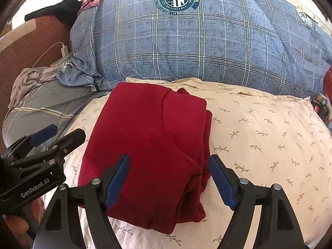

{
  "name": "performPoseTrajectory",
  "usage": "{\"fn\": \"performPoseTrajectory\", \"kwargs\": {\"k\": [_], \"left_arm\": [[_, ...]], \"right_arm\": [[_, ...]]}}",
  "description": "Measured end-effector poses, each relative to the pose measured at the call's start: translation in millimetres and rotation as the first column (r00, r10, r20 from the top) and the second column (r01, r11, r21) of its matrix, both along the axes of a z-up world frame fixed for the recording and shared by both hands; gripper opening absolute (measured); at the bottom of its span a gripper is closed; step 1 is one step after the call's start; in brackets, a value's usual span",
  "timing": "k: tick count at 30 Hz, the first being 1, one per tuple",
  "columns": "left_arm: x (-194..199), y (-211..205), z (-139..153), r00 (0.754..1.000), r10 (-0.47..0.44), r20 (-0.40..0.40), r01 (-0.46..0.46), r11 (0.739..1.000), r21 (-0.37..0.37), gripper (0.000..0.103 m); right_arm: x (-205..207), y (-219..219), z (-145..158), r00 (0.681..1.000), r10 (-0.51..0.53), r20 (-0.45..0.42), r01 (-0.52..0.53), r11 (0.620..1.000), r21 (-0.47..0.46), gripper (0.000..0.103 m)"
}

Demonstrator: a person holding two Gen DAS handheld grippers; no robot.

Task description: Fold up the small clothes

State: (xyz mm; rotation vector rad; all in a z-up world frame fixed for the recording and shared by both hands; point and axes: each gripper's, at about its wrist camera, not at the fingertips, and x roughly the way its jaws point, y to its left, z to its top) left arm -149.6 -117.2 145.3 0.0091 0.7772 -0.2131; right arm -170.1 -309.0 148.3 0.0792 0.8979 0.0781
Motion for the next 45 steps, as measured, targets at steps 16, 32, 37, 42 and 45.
{"fn": "performPoseTrajectory", "kwargs": {"k": [16, 32, 37, 42, 45], "left_arm": [[2.5, 2.3, -4.0, 1.0, 0.013, -0.01, -0.013, 1.0, 0.002, 0.08], [3.5, 3.2, -4.3, 1.0, 0.012, -0.015, -0.012, 1.0, 0.006, 0.08], [4.6, 3.3, -6.4, 1.0, 0.008, -0.024, -0.008, 1.0, 0.01, 0.08], [5.3, 3.8, -7.2, 1.0, 0.008, -0.025, -0.008, 1.0, 0.01, 0.08], [5.3, 3.3, -7.6, 1.0, 0.007, -0.024, -0.007, 1.0, 0.012, 0.08]], "right_arm": [[1.7, 0.9, -2.6, 1.0, 0.006, -0.007, -0.006, 1.0, -0.004, 0.079], [4.7, 3.8, -2.9, 1.0, 0.023, -0.015, -0.023, 1.0, -0.011, 0.079], [5.3, 3.4, -4.1, 1.0, 0.022, -0.021, -0.022, 1.0, -0.01, 0.079], [6.0, 5.8, -4.2, 0.999, 0.028, -0.023, -0.028, 0.999, -0.014, 0.079], [6.9, 6.5, -5.1, 0.999, 0.031, -0.025, -0.031, 0.999, -0.017, 0.079]]}}
